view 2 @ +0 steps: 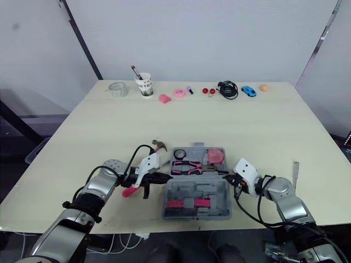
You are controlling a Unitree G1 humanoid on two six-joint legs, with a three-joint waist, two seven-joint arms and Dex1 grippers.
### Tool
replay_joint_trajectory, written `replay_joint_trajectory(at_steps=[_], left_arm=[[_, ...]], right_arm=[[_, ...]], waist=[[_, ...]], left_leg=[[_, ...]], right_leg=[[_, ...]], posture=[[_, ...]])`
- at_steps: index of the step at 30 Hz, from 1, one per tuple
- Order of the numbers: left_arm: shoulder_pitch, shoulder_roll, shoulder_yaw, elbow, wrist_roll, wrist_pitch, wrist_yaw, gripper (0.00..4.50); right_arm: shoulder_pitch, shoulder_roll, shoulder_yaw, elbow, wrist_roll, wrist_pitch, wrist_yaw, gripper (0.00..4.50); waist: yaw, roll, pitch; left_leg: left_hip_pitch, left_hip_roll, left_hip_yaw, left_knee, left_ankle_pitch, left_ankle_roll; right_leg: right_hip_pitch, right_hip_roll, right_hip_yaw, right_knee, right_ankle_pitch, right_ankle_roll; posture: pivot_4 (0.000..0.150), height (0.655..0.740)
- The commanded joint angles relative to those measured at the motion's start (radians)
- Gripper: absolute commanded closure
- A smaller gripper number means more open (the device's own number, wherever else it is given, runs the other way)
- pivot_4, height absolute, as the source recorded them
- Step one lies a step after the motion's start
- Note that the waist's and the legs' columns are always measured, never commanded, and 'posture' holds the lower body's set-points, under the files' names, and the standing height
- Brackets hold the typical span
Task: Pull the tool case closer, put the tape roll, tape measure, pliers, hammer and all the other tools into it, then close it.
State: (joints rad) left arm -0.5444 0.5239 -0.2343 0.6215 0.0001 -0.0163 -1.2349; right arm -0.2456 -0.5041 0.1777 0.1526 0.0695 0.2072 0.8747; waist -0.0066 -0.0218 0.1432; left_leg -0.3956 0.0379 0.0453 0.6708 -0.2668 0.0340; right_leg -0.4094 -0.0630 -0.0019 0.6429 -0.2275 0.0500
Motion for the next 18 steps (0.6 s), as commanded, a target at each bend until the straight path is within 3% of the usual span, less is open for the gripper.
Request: replay_joint_trajectory(at_steps=[1,18], left_arm=[[-0.003,-0.001,-0.004,0.019,0.015,-0.001,0.019,4.41],[-0.012,0.0,-0.004,0.035,0.018,-0.009,0.02,4.41]], right_arm=[[-0.017,0.015,0.003,-0.019,0.007,-0.036,0.002,4.5],[-0.026,0.026,0.002,0.01,-0.006,-0.073,-0.008,4.5]], waist=[[-0.001,0.0,0.0],[-0.003,0.0,0.0]], left_leg=[[0.0,0.0,0.0,0.0,0.0,0.0],[0.001,0.0,0.0,0.0,0.0,0.0]], right_leg=[[0.0,0.0,0.0,0.0,0.0,0.0],[0.0,0.0,0.0,0.0,0.0,0.0]], posture=[[0.15,0.74],[0.15,0.74]])
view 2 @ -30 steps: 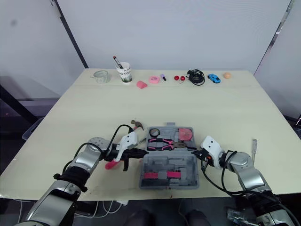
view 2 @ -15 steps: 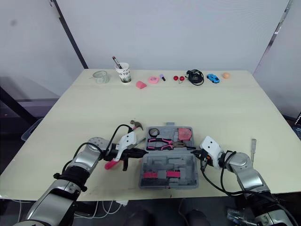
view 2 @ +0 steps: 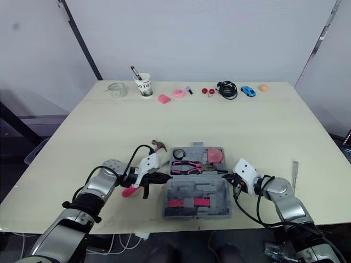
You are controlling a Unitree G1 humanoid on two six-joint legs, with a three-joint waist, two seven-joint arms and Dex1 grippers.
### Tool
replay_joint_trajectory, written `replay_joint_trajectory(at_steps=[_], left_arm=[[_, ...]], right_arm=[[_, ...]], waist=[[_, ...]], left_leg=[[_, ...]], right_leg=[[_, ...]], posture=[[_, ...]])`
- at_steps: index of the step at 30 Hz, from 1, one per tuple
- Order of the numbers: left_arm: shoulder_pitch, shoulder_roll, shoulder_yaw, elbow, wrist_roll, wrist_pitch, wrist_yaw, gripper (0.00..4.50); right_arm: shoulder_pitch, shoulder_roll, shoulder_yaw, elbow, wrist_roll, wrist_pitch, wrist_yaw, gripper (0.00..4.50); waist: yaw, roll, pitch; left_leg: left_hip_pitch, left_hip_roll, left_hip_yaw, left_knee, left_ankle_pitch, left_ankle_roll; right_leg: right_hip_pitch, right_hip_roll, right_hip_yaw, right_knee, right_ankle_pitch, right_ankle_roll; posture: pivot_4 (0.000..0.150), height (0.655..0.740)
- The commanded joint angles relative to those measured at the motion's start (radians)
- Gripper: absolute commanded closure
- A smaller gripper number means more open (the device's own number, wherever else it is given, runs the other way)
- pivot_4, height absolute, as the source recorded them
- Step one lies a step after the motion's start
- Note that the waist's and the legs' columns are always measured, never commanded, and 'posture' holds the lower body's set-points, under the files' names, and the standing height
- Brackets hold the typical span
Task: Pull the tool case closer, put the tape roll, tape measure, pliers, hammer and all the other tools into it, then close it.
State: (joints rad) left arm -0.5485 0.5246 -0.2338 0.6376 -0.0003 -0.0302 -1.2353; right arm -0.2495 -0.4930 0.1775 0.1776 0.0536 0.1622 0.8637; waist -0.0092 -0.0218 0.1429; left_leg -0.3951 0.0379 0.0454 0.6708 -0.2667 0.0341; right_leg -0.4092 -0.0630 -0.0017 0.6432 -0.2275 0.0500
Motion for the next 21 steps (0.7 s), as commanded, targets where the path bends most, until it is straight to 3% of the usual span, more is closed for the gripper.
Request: replay_joint_trajectory(at_steps=[1,21], left_arm=[[-0.008,0.0,-0.005,0.02,0.018,0.004,0.021,4.41],[0.027,0.031,0.017,-0.046,-0.003,0.027,0.018,4.41]], right_arm=[[-0.023,0.015,0.003,-0.014,0.008,-0.03,0.002,4.5],[0.032,-0.055,-0.051,-0.056,0.041,-0.015,0.002,4.5]], waist=[[0.0,0.0,0.0],[-0.001,0.0,0.0]], left_leg=[[0.0,0.0,0.0,0.0,0.0,0.0],[0.0,0.0,0.0,0.0,0.0,0.0]], right_leg=[[0.0,0.0,0.0,0.0,0.0,0.0],[0.0,0.0,0.0,0.0,0.0,0.0]], posture=[[0.15,0.74],[0.15,0.74]])
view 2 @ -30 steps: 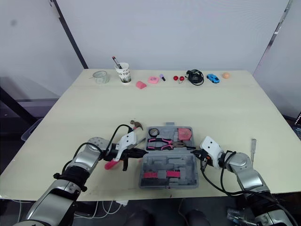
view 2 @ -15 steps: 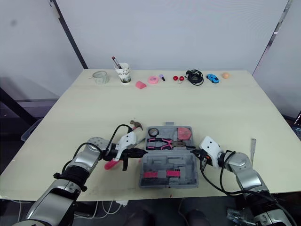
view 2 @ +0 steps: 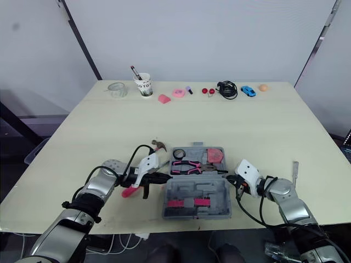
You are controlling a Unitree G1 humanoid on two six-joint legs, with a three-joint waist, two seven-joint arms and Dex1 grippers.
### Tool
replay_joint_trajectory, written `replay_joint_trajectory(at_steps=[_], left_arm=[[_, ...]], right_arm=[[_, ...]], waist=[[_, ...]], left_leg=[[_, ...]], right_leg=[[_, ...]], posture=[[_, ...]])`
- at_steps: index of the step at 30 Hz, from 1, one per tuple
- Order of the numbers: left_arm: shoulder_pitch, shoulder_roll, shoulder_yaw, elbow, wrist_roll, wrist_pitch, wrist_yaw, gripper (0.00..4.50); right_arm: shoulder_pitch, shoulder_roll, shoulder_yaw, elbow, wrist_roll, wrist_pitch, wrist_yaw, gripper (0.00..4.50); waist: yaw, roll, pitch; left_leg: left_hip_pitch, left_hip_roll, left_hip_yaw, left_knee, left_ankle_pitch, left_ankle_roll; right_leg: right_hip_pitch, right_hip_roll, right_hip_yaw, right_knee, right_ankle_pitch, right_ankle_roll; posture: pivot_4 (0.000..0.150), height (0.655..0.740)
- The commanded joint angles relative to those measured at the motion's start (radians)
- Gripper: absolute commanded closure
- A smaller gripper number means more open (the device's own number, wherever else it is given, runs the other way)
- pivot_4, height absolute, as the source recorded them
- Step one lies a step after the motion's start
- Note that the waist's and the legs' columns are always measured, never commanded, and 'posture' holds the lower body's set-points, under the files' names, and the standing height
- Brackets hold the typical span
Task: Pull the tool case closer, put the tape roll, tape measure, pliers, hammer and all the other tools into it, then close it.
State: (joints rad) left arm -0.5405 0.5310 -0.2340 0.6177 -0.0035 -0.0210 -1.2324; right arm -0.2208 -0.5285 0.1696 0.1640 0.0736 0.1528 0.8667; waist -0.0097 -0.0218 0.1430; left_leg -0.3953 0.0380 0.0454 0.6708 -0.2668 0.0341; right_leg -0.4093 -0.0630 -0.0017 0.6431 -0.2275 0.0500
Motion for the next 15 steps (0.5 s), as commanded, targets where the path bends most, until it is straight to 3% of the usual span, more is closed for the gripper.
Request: replay_joint_trajectory(at_steps=[1,5,15], left_arm=[[0.024,0.029,0.019,-0.036,-0.003,0.023,0.016,4.41],[0.049,0.052,0.036,-0.09,-0.017,0.046,0.026,4.41],[0.217,0.138,0.185,-0.433,-0.159,0.231,0.074,4.41]], right_arm=[[0.008,-0.022,-0.049,-0.046,0.025,-0.005,-0.004,4.5],[0.029,-0.032,-0.07,-0.069,0.036,-0.003,-0.013,4.5],[0.094,-0.024,-0.206,-0.141,0.109,-0.008,-0.092,4.5]], waist=[[-0.001,0.0,0.0],[-0.005,0.0,0.0],[0.0,0.0,0.0]], left_leg=[[0.0,0.0,0.0,0.0,0.0,0.0],[0.0,0.0,0.0,0.0,0.0,0.0],[-0.001,0.001,0.0,0.0,0.0,0.0]], right_leg=[[0.0,0.0,0.0,0.0,0.0,0.0],[0.0,0.0,0.0,0.0,0.0,0.0],[-0.001,0.0,0.0,-0.001,0.0,0.0]], posture=[[0.15,0.74],[0.15,0.74],[0.15,0.74]])
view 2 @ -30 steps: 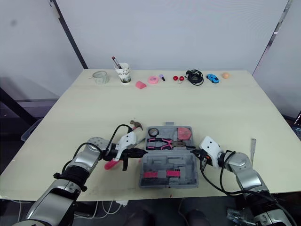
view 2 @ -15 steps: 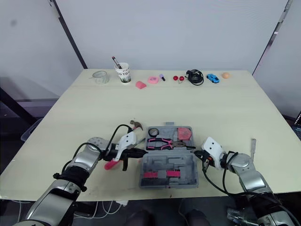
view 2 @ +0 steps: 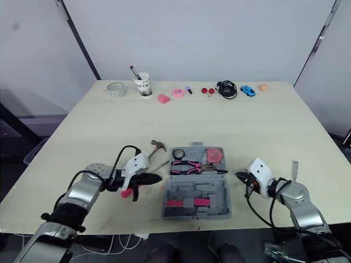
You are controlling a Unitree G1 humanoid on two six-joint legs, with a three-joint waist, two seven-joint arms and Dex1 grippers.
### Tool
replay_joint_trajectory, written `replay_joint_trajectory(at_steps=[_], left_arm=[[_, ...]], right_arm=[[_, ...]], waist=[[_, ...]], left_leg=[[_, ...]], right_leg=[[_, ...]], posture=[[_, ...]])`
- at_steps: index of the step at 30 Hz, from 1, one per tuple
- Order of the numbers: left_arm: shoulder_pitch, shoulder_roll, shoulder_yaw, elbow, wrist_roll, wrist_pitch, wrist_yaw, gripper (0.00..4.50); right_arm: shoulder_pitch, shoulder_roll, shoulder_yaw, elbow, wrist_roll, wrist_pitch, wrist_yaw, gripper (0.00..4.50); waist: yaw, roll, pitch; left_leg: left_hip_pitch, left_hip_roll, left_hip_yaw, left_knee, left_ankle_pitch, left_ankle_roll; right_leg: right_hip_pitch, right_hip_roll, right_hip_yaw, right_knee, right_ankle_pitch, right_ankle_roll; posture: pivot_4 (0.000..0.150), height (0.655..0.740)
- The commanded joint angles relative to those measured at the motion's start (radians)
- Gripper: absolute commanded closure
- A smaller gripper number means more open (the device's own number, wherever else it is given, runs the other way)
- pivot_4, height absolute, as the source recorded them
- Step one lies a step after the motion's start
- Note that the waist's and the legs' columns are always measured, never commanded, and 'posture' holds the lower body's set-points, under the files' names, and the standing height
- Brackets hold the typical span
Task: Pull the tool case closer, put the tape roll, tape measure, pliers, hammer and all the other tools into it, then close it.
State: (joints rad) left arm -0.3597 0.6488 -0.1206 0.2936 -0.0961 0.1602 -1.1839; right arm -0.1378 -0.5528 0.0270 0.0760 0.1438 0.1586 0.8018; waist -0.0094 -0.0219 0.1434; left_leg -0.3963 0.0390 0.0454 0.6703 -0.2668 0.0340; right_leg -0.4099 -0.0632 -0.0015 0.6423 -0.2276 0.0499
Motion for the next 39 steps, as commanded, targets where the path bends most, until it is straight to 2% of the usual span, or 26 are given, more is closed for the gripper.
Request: replay_joint_trajectory(at_steps=[1,6,9,10,14,15,16,17,18,20,22,23,31,39], left_arm=[[0.054,0.024,0.088,-0.137,-0.083,0.068,0.036,4.41],[0.174,0.024,0.218,-0.278,-0.174,0.139,0.122,4.41],[0.301,0.007,0.34,-0.371,-0.25,0.154,0.18,4.41],[0.344,0.003,0.379,-0.393,-0.27,0.147,0.192,4.48],[0.481,-0.005,0.494,-0.443,-0.307,0.112,0.232,3.5],[0.51,-0.007,0.511,-0.451,-0.309,0.1,0.236,2.8],[0.543,-0.016,0.537,-0.461,-0.324,0.089,0.238,2.43],[0.566,-0.022,0.553,-0.469,-0.336,0.08,0.24,1.86],[0.595,-0.03,0.572,-0.472,-0.347,0.07,0.239,1.65],[0.63,-0.04,0.592,-0.475,-0.355,0.057,0.239,0.86],[0.667,-0.058,0.622,-0.456,-0.365,0.037,0.245,0.24],[0.69,-0.065,0.635,-0.444,-0.368,0.022,0.242,0.09],[0.811,-0.095,0.681,-0.409,-0.398,-0.051,0.213,0.09],[0.777,-0.083,0.667,-0.386,-0.396,-0.076,0.212,0.09]], right_arm=[[0.017,0.004,-0.074,-0.06,0.046,-0.014,-0.035,4.5],[0.062,0.03,-0.144,-0.112,0.093,-0.011,-0.085,4.5],[0.126,0.053,-0.219,-0.16,0.136,-0.012,-0.137,4.5],[0.152,0.056,-0.244,-0.176,0.145,-0.011,-0.153,4.25],[0.254,0.07,-0.345,-0.233,0.18,0.01,-0.22,2.98],[0.279,0.072,-0.364,-0.243,0.186,0.012,-0.229,2.3],[0.318,0.079,-0.389,-0.255,0.197,0.013,-0.238,1.91],[0.344,0.083,-0.405,-0.263,0.205,0.013,-0.243,1.19],[0.386,0.086,-0.421,-0.271,0.208,0.002,-0.242,0.98],[0.446,0.096,-0.449,-0.286,0.216,-0.01,-0.239,0.1],[0.497,0.108,-0.477,-0.299,0.226,-0.018,-0.243,0.0],[0.526,0.117,-0.493,-0.304,0.232,-0.025,-0.245,0.0],[0.639,0.182,-0.574,-0.269,0.241,-0.087,-0.285,0.0],[0.625,0.184,-0.582,-0.233,0.246,-0.091,-0.299,0.0]], waist=[[0.0,0.0,0.0],[-0.001,0.0,0.0],[-0.002,0.0,0.0],[-0.002,0.0,0.0],[0.002,0.0,0.0],[0.004,0.0,0.0],[0.005,0.0,0.0],[0.005,0.0,0.0],[0.006,0.0,0.0],[0.007,0.0,0.0],[0.007,0.0,0.0],[0.007,0.0,0.0],[0.0,0.0,-0.001],[0.0,0.0,-0.001]], left_leg=[[0.0,0.0,-0.001,0.0,0.0,0.0],[0.001,0.001,-0.002,-0.001,0.0,0.0],[0.001,0.001,-0.003,-0.001,0.0,0.0],[0.001,0.001,-0.004,-0.001,0.0,0.0],[0.001,0.002,-0.004,-0.001,0.0,0.0],[0.001,0.002,-0.004,-0.001,0.0,0.0],[0.002,0.002,-0.003,-0.001,0.0,0.0],[0.002,0.002,-0.003,-0.001,0.0,0.0],[0.002,0.002,-0.003,-0.001,0.0,0.0],[0.002,0.002,-0.003,-0.001,0.0,0.0],[0.002,0.002,-0.002,-0.001,0.0,0.0],[0.002,0.002,-0.002,-0.002,0.0,0.0],[0.002,0.003,-0.001,-0.002,-0.001,-0.001],[0.001,0.003,-0.002,-0.002,-0.001,-0.001]], right_leg=[[0.0,0.0,0.0,0.0,0.0,0.0],[0.0,0.0,0.001,0.0,0.0,0.0],[0.0,0.0,0.001,0.0,0.0,0.0],[0.0,-0.001,0.002,-0.001,0.0,0.0],[0.0,-0.002,0.002,-0.001,-0.002,-0.003],[0.0,-0.002,0.001,-0.001,-0.003,-0.004],[0.0,-0.003,0.001,-0.001,-0.003,-0.004],[0.0,-0.003,0.001,-0.001,-0.003,-0.004],[0.0,-0.003,0.001,-0.001,-0.003,-0.004],[0.0,-0.004,0.001,-0.001,-0.003,-0.004],[0.0,-0.004,0.001,-0.001,-0.003,-0.004],[0.0,-0.004,0.001,-0.001,-0.003,-0.004],[-0.003,-0.007,0.001,-0.002,-0.005,-0.001],[-0.003,-0.009,0.0,-0.003,-0.005,-0.001]], posture=[[0.15,0.74],[0.15,0.74],[0.15,0.74],[0.15,0.74],[0.15,0.74],[0.15,0.74],[0.15,0.74],[0.15,0.74],[0.15,0.74],[0.15,0.74],[0.15,0.74],[0.15,0.74],[0.15,0.74],[0.15,0.74]])
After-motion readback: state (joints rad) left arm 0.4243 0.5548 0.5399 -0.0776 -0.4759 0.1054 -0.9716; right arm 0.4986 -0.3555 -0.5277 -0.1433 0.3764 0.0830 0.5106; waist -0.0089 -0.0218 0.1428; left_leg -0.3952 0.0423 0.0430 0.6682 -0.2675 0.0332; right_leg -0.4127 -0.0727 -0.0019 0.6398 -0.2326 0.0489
